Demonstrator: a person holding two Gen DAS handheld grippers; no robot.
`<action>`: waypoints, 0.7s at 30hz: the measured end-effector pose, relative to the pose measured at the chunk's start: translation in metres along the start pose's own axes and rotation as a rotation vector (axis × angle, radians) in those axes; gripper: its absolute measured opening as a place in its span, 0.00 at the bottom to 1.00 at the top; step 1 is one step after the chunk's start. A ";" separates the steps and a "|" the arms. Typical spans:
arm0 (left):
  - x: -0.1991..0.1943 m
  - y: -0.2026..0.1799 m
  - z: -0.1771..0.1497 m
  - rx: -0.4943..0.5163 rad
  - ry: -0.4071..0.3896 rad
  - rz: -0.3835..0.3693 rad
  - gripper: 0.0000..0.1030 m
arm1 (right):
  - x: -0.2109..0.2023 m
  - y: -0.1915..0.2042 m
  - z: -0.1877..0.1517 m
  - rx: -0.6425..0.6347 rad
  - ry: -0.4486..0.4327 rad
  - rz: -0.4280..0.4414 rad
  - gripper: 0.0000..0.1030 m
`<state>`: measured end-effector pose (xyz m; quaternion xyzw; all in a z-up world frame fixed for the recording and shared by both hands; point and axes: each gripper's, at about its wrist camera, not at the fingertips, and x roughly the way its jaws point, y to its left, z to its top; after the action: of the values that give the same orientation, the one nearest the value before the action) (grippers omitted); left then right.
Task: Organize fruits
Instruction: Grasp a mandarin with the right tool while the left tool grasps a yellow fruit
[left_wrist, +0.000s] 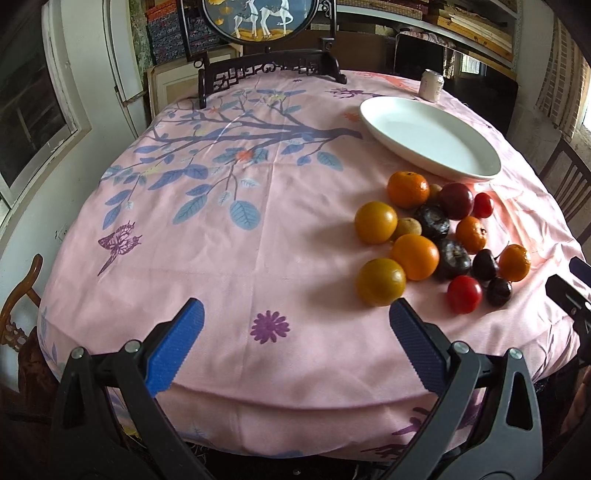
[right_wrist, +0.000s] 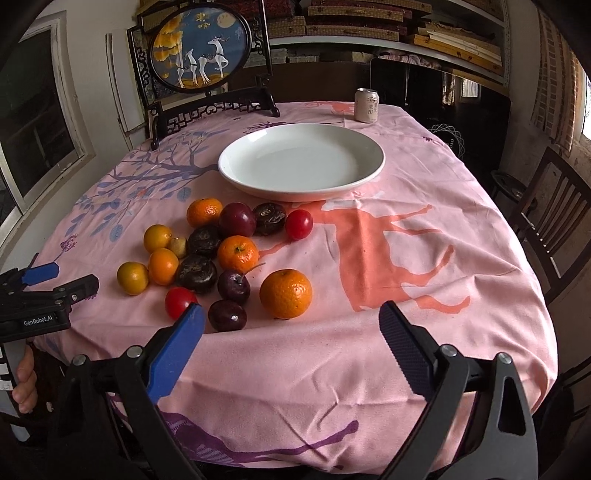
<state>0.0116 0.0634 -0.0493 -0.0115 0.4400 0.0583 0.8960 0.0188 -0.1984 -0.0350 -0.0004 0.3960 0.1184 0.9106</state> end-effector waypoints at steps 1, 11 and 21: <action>0.003 0.002 0.001 -0.007 0.009 0.001 0.98 | 0.007 0.000 0.004 -0.005 0.012 0.006 0.88; 0.026 -0.015 0.005 0.025 0.073 -0.065 0.98 | 0.069 -0.003 0.010 -0.014 0.160 0.032 0.40; 0.052 -0.043 0.016 0.064 0.082 -0.133 0.59 | 0.044 -0.014 0.002 0.029 0.140 0.057 0.40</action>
<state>0.0605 0.0269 -0.0820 -0.0147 0.4763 -0.0159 0.8790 0.0523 -0.2021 -0.0671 0.0156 0.4603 0.1383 0.8768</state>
